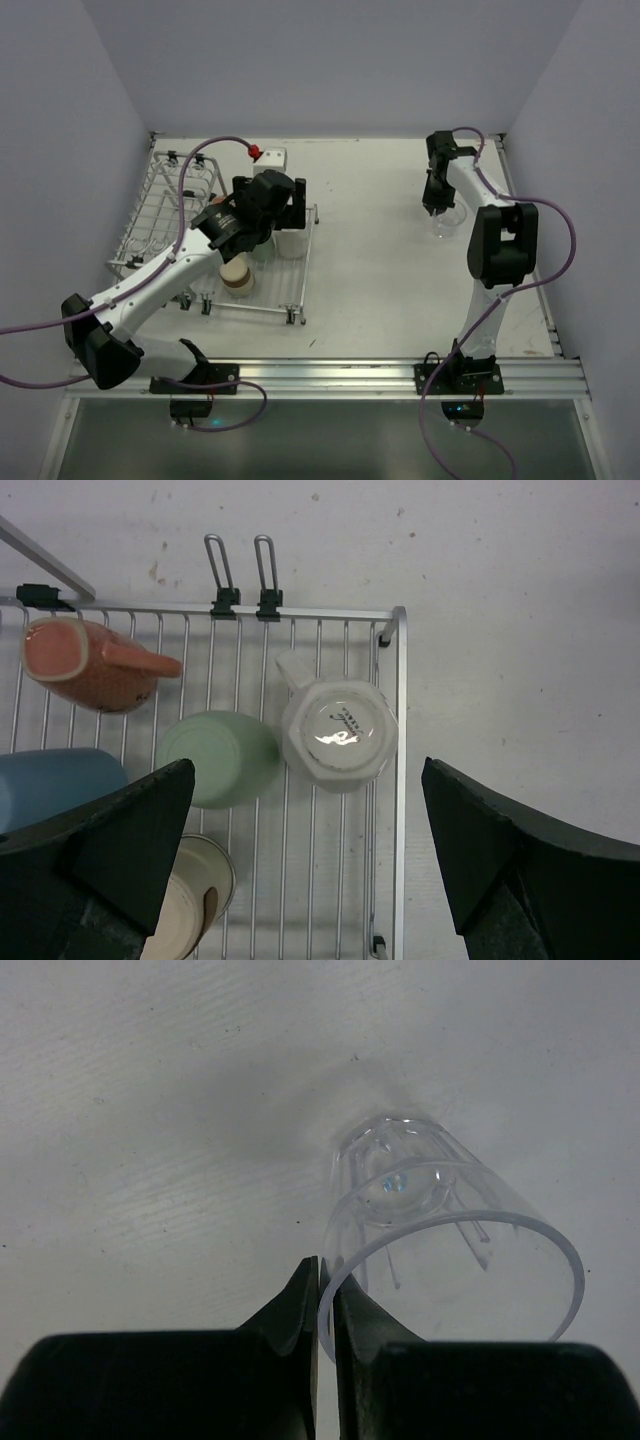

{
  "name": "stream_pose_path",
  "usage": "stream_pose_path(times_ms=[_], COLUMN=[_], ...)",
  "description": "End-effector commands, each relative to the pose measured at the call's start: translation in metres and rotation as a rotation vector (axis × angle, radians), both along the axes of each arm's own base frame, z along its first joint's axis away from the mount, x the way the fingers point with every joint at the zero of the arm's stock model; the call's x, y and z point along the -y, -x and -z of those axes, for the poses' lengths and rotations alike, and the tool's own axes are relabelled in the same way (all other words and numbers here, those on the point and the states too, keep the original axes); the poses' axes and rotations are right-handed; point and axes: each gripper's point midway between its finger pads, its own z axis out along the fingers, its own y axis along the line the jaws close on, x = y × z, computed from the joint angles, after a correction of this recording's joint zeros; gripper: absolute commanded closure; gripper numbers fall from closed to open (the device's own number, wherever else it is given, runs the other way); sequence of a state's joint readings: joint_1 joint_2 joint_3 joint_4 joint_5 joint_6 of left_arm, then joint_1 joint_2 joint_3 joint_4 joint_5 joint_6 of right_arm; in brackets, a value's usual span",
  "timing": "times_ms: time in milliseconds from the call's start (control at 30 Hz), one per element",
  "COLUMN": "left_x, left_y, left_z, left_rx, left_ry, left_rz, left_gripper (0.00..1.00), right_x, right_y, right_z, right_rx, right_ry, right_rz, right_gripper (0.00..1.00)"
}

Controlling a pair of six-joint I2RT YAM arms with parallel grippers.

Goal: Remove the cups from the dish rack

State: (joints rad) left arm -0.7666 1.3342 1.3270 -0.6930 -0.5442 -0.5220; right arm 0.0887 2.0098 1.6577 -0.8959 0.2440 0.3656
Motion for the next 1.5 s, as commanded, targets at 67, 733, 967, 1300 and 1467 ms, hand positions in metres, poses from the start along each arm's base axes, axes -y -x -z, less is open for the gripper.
stream_pose_path(times_ms=[67, 733, 967, 1300, 1467], left_x=[0.003, 0.016, 0.018, 0.019, 0.018], left_y=[-0.011, -0.022, -0.024, -0.028, -0.033], left_z=[0.013, 0.057, 0.071, 0.098, 0.104], left_rx=[-0.024, -0.131, -0.163, -0.218, -0.234], left_ry=[-0.018, -0.075, -0.072, -0.087, -0.075], left_rz=[0.021, 0.044, 0.038, 0.037, 0.037], left_gripper=[0.00, 0.00, 0.00, 0.00, 0.01], right_x=[0.003, -0.027, -0.039, -0.042, -0.042], right_y=[-0.017, 0.041, 0.066, 0.082, 0.085], right_z=[-0.018, -0.152, -0.177, -0.175, -0.170], right_rx=[0.062, 0.404, 0.483, 0.501, 0.496], right_ry=[0.003, -0.044, -0.081, -0.095, -0.092], right_rz=[-0.015, -0.081, -0.123, -0.145, -0.155], right_gripper=[0.82, 0.20, 0.20, 0.20, 0.20])
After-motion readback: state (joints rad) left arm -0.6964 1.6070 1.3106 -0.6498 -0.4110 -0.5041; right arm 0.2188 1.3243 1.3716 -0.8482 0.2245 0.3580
